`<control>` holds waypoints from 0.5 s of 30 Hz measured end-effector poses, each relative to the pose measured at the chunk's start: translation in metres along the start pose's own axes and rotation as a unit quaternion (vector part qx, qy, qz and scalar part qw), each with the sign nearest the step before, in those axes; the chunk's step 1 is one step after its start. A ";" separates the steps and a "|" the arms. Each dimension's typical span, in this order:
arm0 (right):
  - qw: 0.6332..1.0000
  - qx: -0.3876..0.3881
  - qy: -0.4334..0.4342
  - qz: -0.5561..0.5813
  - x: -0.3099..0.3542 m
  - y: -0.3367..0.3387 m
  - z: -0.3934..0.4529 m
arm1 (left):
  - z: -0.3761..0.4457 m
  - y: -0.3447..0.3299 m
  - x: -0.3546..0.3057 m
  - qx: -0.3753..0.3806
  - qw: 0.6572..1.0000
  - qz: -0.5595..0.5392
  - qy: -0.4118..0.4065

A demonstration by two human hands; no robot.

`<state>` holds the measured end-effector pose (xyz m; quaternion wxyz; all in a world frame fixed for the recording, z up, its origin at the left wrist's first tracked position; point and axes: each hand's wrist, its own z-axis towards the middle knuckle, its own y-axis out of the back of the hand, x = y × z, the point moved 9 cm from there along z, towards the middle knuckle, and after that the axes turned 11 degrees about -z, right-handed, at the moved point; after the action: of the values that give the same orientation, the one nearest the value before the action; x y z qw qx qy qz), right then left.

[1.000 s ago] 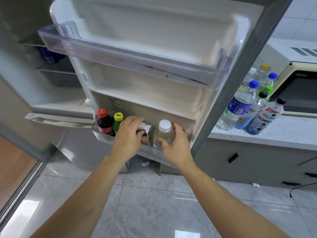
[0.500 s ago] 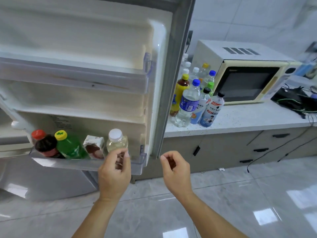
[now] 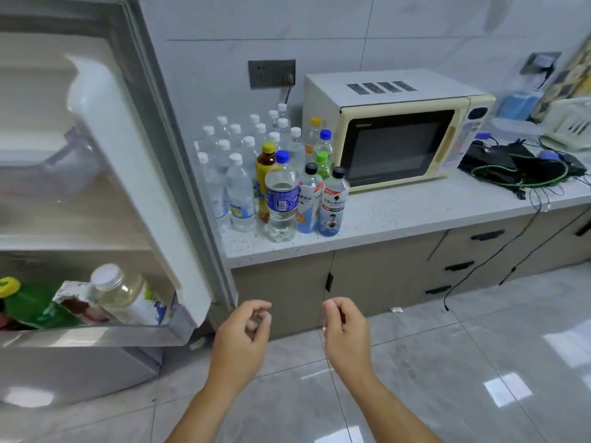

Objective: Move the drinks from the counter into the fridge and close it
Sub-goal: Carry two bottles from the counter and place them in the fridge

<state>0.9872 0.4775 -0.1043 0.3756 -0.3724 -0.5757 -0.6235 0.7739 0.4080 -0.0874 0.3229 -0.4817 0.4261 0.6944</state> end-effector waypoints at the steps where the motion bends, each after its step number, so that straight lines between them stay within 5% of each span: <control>1: 1.000 0.003 -0.004 0.003 -0.007 0.009 0.006 | -0.001 -0.011 -0.002 -0.008 1.000 -0.007 0.011; 15: 0.995 0.091 -0.011 0.048 -0.046 0.068 0.097 | 0.004 -0.102 -0.003 -0.191 0.960 -0.150 0.142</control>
<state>1.0721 0.5726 -0.1100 0.4312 -0.3710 -0.6154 -0.5456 0.8609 0.4555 -0.1125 0.2613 -0.6866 0.2496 0.6308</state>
